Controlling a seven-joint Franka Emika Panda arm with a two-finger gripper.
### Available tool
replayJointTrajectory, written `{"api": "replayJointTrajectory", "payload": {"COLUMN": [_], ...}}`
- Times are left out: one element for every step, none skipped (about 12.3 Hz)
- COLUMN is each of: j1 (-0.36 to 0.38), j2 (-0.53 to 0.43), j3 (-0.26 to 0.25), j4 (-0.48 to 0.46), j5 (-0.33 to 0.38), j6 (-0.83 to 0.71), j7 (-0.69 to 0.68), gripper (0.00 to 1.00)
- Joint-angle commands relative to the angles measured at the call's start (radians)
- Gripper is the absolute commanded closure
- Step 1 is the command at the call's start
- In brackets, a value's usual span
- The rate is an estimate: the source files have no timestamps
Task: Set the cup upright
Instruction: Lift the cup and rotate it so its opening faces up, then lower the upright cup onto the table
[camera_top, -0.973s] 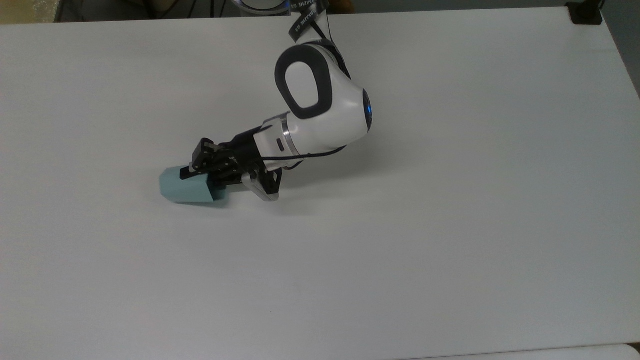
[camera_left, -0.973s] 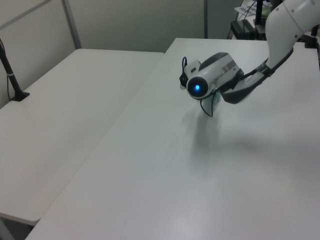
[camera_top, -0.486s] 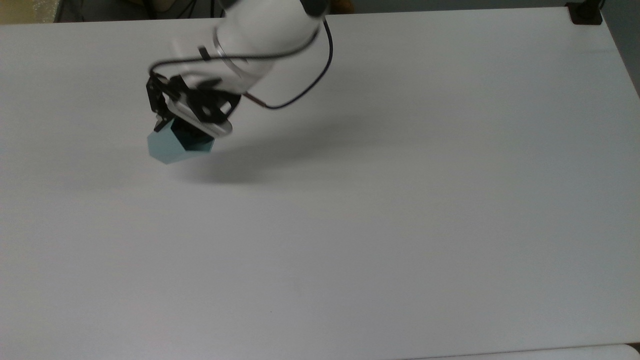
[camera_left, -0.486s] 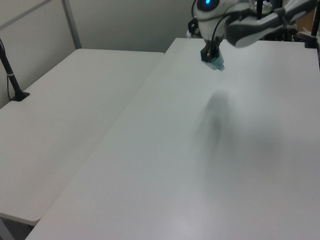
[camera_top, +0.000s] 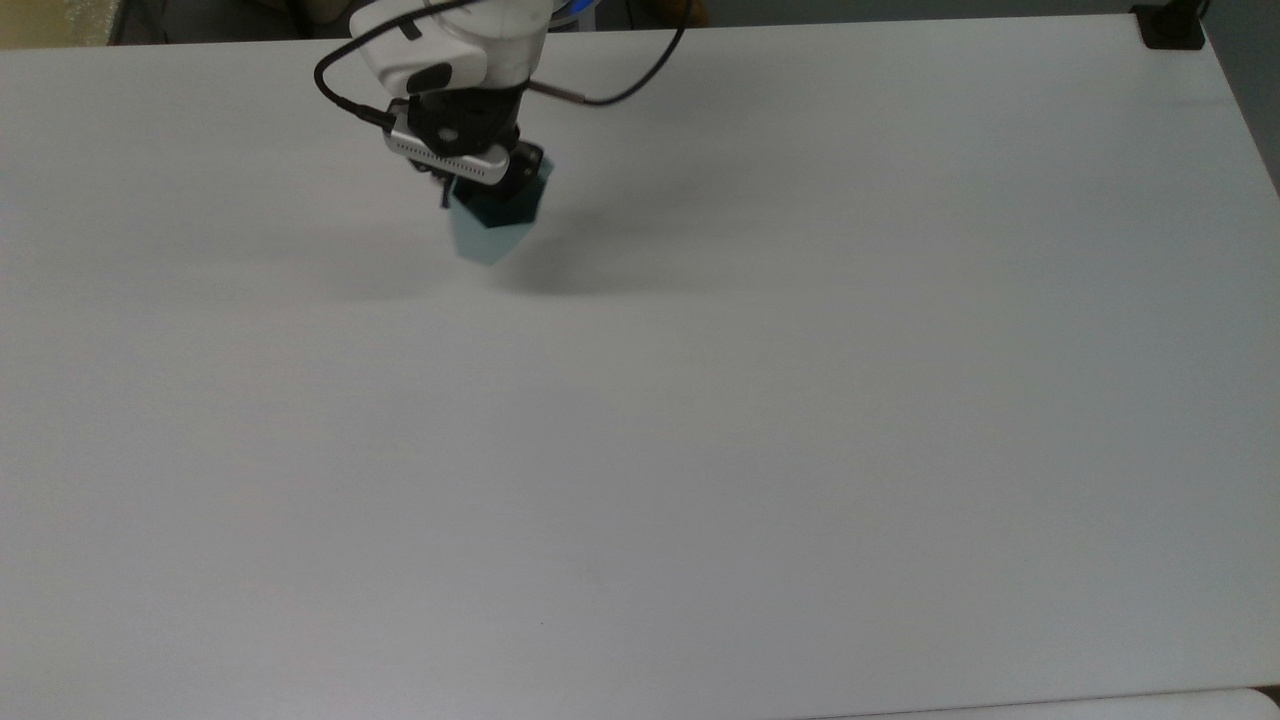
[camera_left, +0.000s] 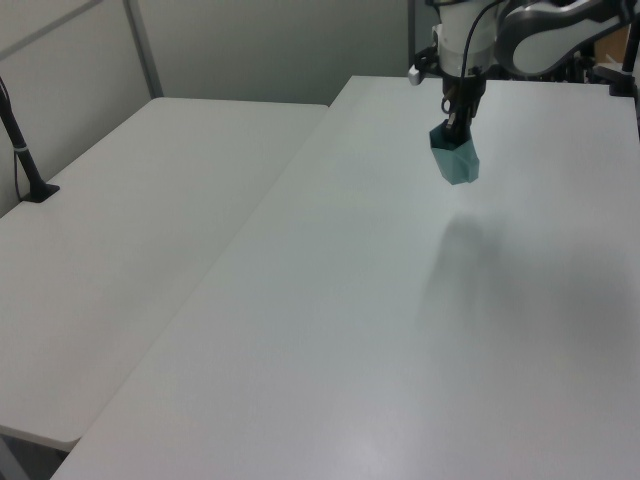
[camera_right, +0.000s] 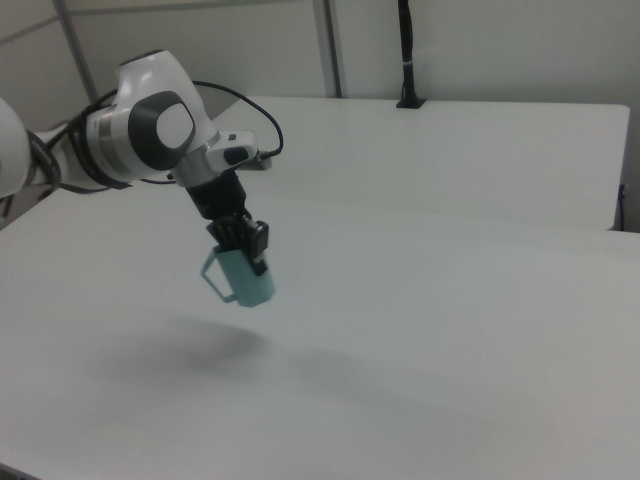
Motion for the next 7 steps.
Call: {"api": "replayJointTrajectory", "payload": {"j1": [0.000, -0.002, -0.003, -0.005, -0.005, 0.000, 0.003], "j2": [-0.103, -0.099, -0.096, -0.096, -0.096, -0.095, -0.092], "j3": [-0.039, -0.040, -0.042, -0.051, -0.074, -0.091, -0.096], "j4": [-0.113, -0.127, -0.157, -0.203, -0.237, -0.263, -0.277], "j5": [0.177, 0.201, 0.229, 0.261, 0.293, 0.319, 0.335], "j6": [0.042, 0.074, 0.149, 0.233, 0.308, 0.358, 0.383], "j7": [-0.107, -0.105, -0.093, -0.089, -0.089, -0.089, -0.092], "gripper": [1.00, 1.00, 1.00, 1.00, 1.00, 1.00, 1.00]}}
